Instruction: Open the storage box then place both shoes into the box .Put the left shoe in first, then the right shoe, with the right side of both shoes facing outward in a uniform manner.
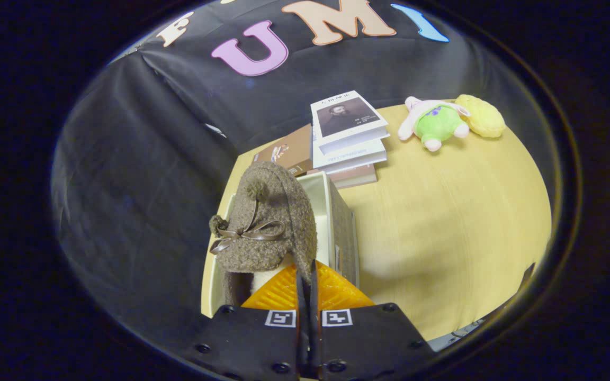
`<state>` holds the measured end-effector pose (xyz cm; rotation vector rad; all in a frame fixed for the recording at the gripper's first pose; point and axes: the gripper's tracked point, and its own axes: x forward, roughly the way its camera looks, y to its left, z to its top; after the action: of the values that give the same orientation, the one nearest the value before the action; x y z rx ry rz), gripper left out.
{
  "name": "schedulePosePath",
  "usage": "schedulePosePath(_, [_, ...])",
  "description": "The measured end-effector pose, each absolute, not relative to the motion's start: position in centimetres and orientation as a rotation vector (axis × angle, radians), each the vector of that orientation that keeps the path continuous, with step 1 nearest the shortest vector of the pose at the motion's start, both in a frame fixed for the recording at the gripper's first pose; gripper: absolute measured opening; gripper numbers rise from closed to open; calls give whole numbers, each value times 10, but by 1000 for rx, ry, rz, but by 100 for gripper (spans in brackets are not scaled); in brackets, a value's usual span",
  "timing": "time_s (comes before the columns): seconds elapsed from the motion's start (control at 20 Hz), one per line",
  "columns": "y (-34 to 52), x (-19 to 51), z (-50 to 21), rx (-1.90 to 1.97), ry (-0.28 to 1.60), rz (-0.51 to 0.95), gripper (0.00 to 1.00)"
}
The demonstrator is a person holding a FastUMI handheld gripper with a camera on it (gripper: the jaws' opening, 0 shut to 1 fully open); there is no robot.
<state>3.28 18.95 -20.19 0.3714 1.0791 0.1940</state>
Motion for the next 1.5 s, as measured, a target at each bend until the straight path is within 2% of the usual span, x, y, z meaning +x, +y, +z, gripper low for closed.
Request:
schedulePosePath(0.55, [192, 35, -209, 327, 1036, 144, 10])
schedulePosePath(0.95, [212, 30, -182, 315, 964, 294, 65])
schedulePosePath(1.2, [204, 33, -137, 322, 834, 393, 99])
schedulePosePath(1.35, [184, 36, -109, 274, 734, 423, 99])
schedulePosePath(1.5, [143, 38, -84, 159, 623, 388, 99])
